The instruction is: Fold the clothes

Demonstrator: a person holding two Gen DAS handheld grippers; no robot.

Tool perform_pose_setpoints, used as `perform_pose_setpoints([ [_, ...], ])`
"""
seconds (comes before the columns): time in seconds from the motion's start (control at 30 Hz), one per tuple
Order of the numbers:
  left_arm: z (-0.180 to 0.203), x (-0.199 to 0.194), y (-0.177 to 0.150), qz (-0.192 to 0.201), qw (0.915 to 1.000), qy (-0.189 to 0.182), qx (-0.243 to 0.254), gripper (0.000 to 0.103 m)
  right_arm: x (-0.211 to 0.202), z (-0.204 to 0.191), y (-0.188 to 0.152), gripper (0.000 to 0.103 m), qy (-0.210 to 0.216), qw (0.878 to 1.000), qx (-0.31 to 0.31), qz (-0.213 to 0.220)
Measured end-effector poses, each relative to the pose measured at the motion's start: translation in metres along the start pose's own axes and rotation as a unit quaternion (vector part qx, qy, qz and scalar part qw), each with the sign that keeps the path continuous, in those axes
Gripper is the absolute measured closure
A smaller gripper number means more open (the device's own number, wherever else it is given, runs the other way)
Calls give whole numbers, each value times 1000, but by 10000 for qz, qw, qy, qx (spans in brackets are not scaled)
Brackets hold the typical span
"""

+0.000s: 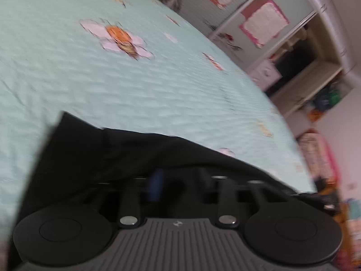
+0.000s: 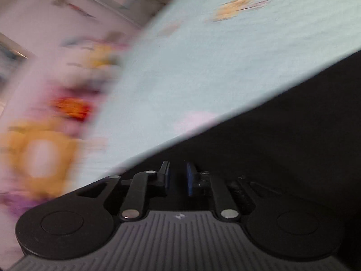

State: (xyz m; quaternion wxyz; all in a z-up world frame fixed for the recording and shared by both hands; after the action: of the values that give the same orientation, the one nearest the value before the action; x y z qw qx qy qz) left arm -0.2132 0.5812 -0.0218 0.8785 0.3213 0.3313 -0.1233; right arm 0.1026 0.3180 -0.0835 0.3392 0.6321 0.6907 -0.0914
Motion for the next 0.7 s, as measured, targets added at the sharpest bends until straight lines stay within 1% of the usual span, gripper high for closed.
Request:
perform_pose_setpoints([
  [0.03,6,-5,-1,72,9999,82,-21,70,-14,11,1,103,-12,9986,412,335],
  [0.07,13,-14,-3,183,9997,130,-7,58,-29,14,1,98,-190,9959,562,685],
  [0.1,19,-27,-5,277,9995,122,85,54,-43,10,-2,93,-310,9946,427,898],
  [0.13,26,-39,-10,331,9993,69,179,53,-52,1,-10,82,-245,9953,214,915],
  [0.17,34,-48,-18,296,9991,-89,276,51,-55,-9,-24,75,-44,9971,75,754],
  [0.23,47,-65,-36,209,9981,-380,440,48,-57,-29,-56,74,423,9985,-143,327],
  [0.27,43,-65,-45,104,9983,-363,449,45,-55,-35,-73,74,609,9978,-217,156],
  [0.3,35,-59,-51,-24,9988,-133,479,45,-52,-40,-87,74,768,9968,-239,32],
  [0.33,26,-53,-57,-144,9986,119,487,46,-48,-38,-92,73,755,9970,-180,-30],
  [0.37,14,-48,-60,-250,9978,419,447,59,-44,-33,-93,72,668,9977,-93,-70],
  [0.4,3,-46,-62,-280,9966,639,439,64,-46,-19,-85,73,368,9993,65,-13],
  [0.43,1,-51,-61,-177,9962,697,483,66,-57,1,-71,98,206,9992,314,150],
  [0.47,2,-57,-61,-128,9955,802,484,66,-66,15,-66,102,171,9970,649,374],
  [0.5,7,-66,-61,-20,9947,911,485,62,-76,17,-67,100,182,9954,767,545],
  [0.53,13,-75,-62,80,9940,958,522,55,-86,15,-69,87,208,9944,775,687],
  [0.57,21,-86,-63,147,9942,842,648,52,-97,14,-71,72,234,9932,784,829],
  [0.6,31,-95,-69,163,9945,685,776,51,-105,7,-81,67,283,9941,675,805],
  [0.63,39,-100,-76,112,9947,560,858,48,-112,-1,-95,64,342,9956,512,708],
  [0.67,48,-107,-90,-12,9949,417,919,44,-118,-9,-109,64,401,9967,350,610],
  [0.7,54,-110,-104,-203,9947,237,979,43,-122,-16,-127,64,518,9972,249,484],
])
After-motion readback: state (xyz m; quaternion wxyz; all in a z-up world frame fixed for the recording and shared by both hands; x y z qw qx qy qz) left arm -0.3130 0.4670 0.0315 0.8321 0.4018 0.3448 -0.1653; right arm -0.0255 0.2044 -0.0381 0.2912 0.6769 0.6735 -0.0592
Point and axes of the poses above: each gripper's, at about its wrist camera, not at the fingertips, and x roughly the way its jaws point, z to its right, y to its top, the point moved 6 cm from there along x, roughly the way its jaws point, and after that the axes turned 9 degrees about -z, right-handed, at the moved point
